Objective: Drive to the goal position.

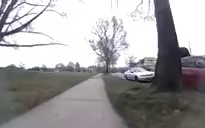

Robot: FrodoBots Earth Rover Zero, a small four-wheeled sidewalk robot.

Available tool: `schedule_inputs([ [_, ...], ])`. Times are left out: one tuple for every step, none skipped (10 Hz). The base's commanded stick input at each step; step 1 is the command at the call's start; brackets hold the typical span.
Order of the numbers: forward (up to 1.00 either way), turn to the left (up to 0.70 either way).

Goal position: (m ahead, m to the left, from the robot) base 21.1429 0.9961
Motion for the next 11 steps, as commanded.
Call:
schedule_inputs([
  [1.00, 0.27],
  [1.00, 0.14],
  [1.00, 0.19],
  [1.00, 0.40],
  [1.00, 0.23],
  [1.00, 0.02],
  [1.00, 0.01],
  [1.00, 0.00],
  [1.00, 0.04],
  [1.00, 0.37],
  [1.00, 0.40],
])
